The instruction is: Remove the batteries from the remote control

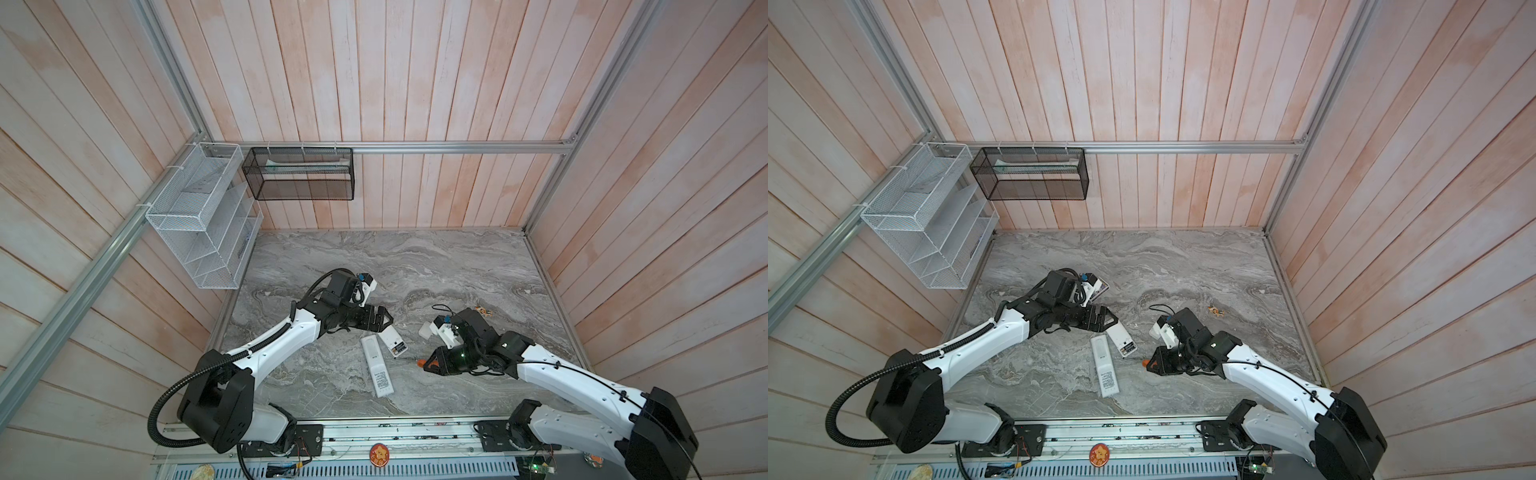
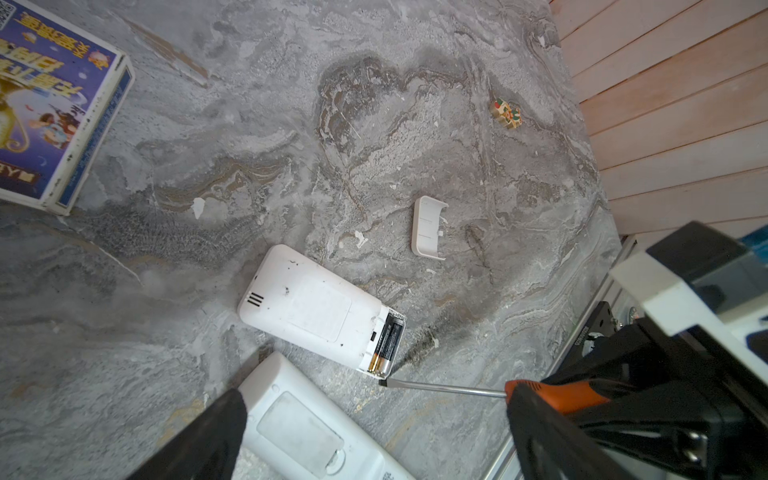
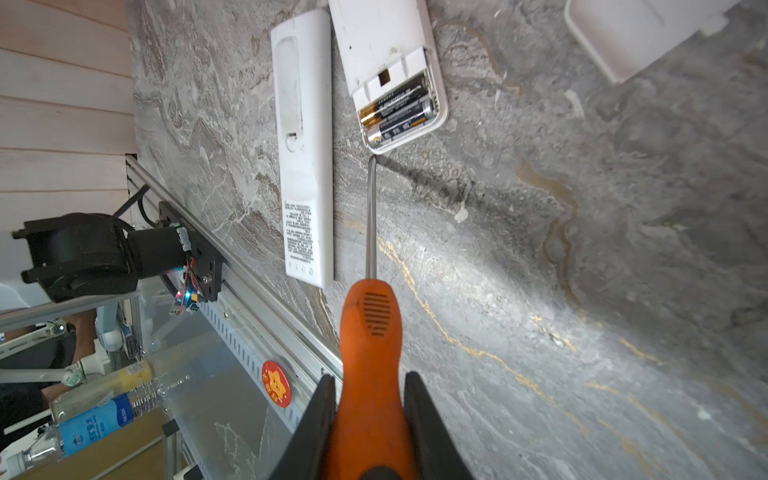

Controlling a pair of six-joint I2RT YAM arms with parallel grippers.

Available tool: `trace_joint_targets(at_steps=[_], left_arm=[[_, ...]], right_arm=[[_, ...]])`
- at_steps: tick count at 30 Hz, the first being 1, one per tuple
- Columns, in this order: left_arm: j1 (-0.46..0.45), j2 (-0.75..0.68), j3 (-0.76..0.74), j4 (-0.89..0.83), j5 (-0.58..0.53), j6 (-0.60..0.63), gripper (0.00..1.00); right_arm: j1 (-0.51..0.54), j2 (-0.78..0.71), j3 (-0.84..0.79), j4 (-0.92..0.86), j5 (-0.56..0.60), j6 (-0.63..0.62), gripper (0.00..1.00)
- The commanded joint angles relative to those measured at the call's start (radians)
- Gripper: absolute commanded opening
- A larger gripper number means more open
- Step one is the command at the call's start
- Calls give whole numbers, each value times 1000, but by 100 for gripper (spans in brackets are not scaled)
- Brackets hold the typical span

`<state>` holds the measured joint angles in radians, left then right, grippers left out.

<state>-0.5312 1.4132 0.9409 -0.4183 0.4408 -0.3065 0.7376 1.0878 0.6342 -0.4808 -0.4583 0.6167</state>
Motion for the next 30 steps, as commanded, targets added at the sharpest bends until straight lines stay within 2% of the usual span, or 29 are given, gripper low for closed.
trace_joint_targets(at_steps=[1,12,16,22,26,28,30], left_arm=[[4,-4,-4,13,13,25,100],[-4,32,35,-6,34,129,100],[-38,61,68,-45,-42,220,100],[-131,60,34,-2,-213,523,100],[-132,15,-45,94,-217,738,100],[-128,19,-58,94,-173,845,100],[-124,41,-59,103,-168,910,100]], right_arm=[[-33,17,18,-16,55,-29,0],[-132,46,72,-44,57,-106,0],[-146,77,110,-56,36,-150,0],[-180,77,149,-114,10,-223,0],[-179,28,192,-208,1,-302,0],[-180,8,215,-253,17,-331,0],[-182,-5,244,-273,40,-371,0]])
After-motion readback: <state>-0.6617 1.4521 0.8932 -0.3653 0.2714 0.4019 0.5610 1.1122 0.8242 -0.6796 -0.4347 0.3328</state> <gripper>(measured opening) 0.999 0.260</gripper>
